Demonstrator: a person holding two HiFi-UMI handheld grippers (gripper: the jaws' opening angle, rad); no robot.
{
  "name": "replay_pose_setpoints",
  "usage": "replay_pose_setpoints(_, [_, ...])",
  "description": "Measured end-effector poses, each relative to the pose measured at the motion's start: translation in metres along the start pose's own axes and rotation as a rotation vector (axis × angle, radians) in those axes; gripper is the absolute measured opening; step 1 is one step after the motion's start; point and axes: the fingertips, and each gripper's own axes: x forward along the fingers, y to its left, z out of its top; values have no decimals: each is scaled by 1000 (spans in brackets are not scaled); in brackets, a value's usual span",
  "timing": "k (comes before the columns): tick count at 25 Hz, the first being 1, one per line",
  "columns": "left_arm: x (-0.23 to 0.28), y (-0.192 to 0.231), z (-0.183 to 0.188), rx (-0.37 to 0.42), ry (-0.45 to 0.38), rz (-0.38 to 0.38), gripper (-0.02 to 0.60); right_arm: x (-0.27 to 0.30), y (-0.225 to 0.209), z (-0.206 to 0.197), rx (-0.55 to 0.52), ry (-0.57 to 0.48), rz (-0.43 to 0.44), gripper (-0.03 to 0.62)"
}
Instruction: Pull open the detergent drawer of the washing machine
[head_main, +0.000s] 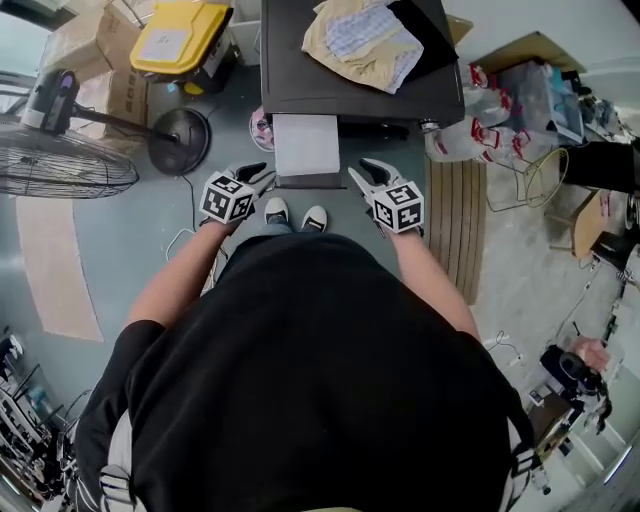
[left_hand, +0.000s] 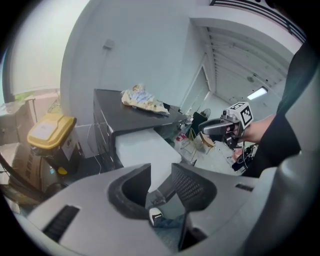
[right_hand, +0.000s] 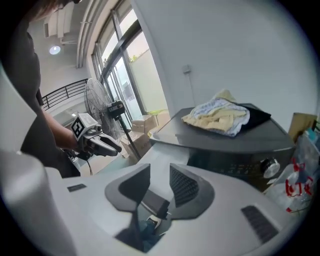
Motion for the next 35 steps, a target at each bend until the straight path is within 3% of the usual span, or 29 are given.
replay_pose_setpoints(13, [-44, 20, 126, 44, -244, 79, 117, -56, -49, 131, -34, -258, -126, 100])
replay_pose_setpoints(21, [-74, 12, 176, 57, -361, 97, 106, -73, -57, 149, -41, -294, -132, 92])
replay_pose_setpoints(35, [-77, 13, 183, 67, -375, 146, 97, -89, -71, 152, -22, -326, -135, 91])
